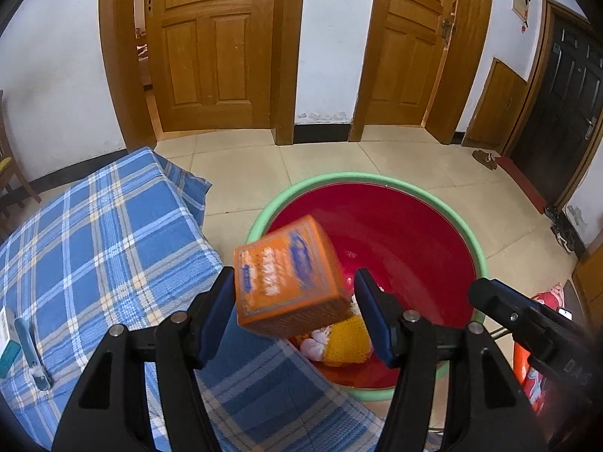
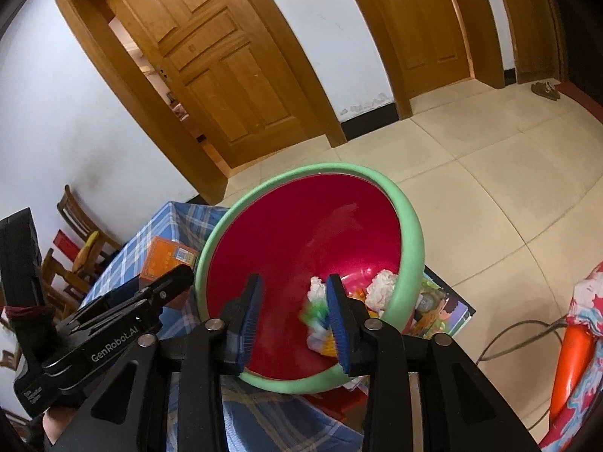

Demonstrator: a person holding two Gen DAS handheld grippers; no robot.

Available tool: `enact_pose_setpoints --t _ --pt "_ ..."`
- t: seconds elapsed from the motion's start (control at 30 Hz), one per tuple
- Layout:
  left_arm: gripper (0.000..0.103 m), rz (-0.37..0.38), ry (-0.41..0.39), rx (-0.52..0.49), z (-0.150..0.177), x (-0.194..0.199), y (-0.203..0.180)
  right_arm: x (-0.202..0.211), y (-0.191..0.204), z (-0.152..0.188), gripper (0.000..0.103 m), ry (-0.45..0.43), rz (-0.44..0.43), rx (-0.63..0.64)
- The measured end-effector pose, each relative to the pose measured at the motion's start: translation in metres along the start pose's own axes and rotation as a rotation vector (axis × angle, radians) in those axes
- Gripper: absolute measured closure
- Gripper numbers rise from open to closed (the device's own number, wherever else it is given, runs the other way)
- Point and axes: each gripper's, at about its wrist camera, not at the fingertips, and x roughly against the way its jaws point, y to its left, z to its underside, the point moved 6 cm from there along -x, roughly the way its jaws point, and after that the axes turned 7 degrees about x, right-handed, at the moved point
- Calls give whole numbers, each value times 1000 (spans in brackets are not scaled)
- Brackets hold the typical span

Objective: Collect trash
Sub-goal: 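Open the right tool over the bin while the left tool releases the orange box, then move both tools back over the table toward the medicine box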

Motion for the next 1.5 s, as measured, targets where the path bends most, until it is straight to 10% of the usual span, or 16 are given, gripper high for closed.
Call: enact_pose_setpoints --t 1.5 --pt "35 -189 -188 297 22 151 149 60 114 29 34 -41 -157 181"
